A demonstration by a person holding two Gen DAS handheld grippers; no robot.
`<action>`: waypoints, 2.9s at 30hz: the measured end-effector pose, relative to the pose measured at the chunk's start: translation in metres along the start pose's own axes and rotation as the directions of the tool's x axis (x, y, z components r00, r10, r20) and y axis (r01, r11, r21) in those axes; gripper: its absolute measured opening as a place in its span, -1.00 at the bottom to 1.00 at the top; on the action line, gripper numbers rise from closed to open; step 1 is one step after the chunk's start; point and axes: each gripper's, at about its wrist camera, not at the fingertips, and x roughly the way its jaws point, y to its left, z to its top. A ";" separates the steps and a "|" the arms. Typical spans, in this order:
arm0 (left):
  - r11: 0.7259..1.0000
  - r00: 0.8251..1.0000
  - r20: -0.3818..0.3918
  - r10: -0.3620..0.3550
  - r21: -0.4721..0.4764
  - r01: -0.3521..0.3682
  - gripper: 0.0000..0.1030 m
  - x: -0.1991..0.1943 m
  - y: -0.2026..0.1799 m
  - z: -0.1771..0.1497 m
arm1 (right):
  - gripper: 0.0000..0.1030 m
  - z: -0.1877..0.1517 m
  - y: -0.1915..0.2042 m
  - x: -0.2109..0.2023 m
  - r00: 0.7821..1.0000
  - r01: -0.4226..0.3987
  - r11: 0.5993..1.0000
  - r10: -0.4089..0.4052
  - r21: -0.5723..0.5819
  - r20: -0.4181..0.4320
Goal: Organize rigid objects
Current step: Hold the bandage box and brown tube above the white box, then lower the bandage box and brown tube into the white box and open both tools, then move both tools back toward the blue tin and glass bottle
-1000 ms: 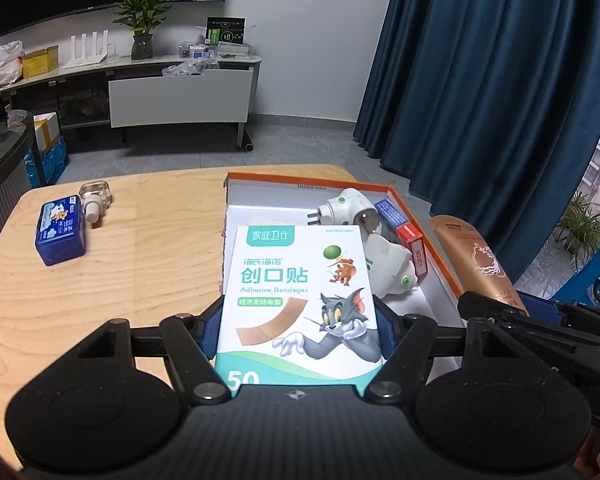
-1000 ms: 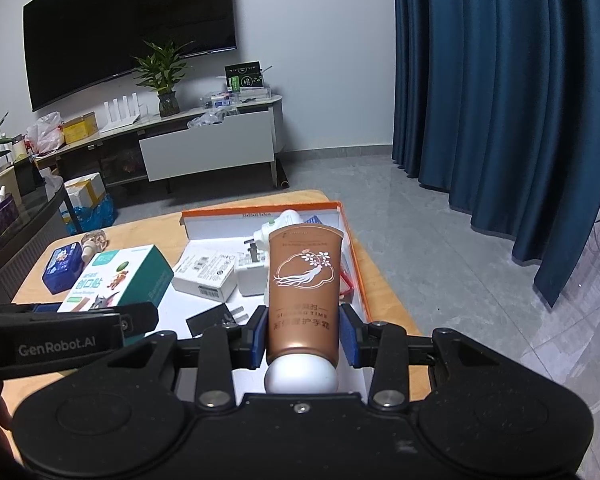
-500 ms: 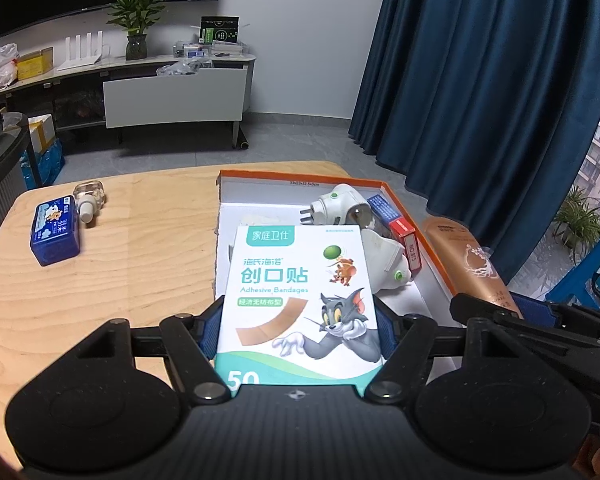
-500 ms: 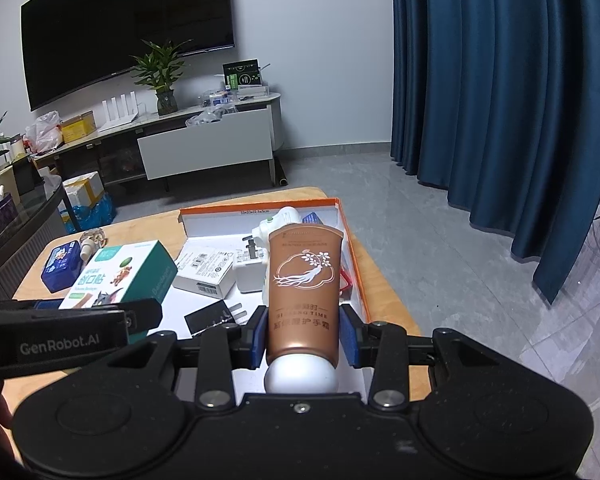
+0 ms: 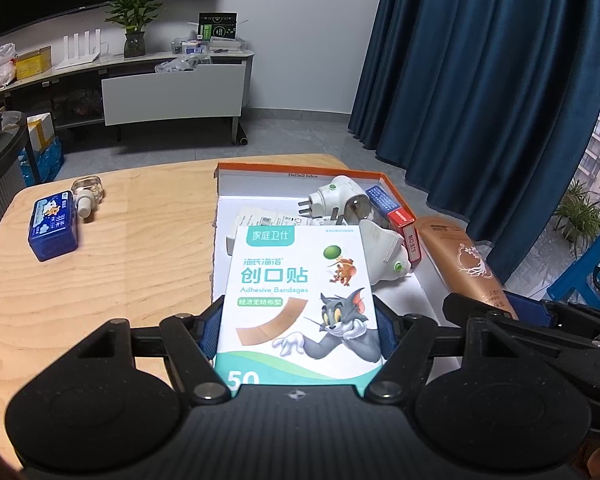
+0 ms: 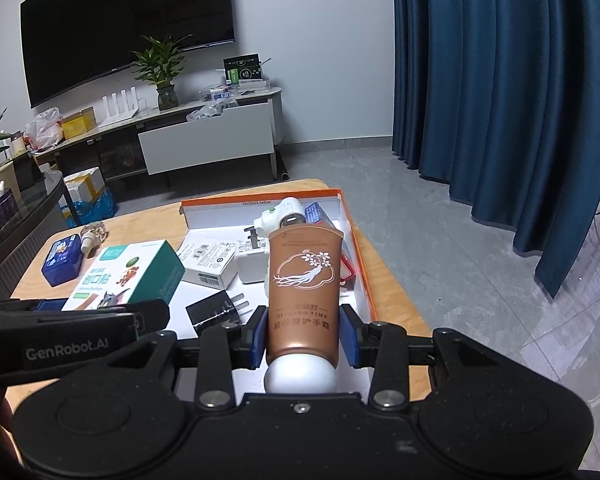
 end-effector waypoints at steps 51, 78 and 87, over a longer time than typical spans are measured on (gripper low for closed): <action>0.999 0.995 -0.092 -0.033 -0.016 0.032 0.39 0.029 0.001 -0.006 | 0.53 0.002 -0.009 0.012 0.996 0.076 0.997 -0.078 0.031 0.046; 0.970 0.983 -0.038 0.180 -0.161 -0.184 0.54 -0.008 0.095 0.015 | 0.55 0.028 0.076 0.022 0.993 -0.111 0.989 0.114 -0.102 0.024; 0.940 0.967 -0.049 0.249 -0.228 -0.253 0.54 -0.012 0.136 0.017 | 0.55 0.034 0.130 0.047 0.979 -0.205 0.964 0.203 -0.170 -0.029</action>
